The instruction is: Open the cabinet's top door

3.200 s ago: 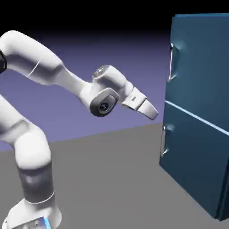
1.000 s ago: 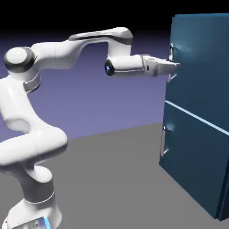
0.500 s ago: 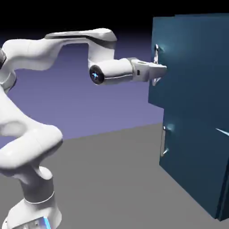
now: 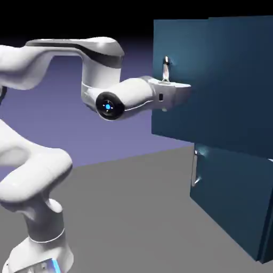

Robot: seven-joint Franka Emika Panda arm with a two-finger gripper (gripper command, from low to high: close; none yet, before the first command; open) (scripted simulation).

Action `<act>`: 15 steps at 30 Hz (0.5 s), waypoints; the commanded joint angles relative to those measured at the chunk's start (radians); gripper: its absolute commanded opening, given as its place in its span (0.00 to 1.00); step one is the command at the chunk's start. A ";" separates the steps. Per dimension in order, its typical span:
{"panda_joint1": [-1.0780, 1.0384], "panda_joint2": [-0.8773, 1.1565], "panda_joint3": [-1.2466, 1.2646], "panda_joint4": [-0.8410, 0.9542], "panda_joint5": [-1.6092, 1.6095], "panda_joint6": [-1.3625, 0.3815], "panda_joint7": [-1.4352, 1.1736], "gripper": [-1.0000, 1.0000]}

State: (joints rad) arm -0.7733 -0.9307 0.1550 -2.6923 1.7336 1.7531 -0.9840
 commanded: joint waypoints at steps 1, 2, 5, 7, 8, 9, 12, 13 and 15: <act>-0.004 0.017 -0.035 0.006 -0.036 -0.042 -0.007 0.00; -0.008 0.036 -0.069 0.016 -0.073 -0.086 -0.015 0.00; -0.016 0.109 -0.167 0.058 -0.181 -0.216 -0.044 0.00; -0.019 0.167 -0.229 0.098 -0.248 -0.303 -0.065 0.00; -0.019 0.200 -0.258 0.121 -0.280 -0.347 -0.077 0.00; -0.018 0.233 -0.287 0.147 -0.311 -0.390 -0.088 0.00; -0.011 0.341 -0.364 0.235 -0.394 -0.519 -0.125 0.00; -0.007 0.377 -0.387 0.267 -0.418 -0.560 -0.137 0.00; 0.000 0.450 -0.428 0.333 -0.459 -0.640 -0.161 0.00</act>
State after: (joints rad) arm -0.7731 -0.4808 -0.2729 -2.3595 1.2742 1.1122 -1.1448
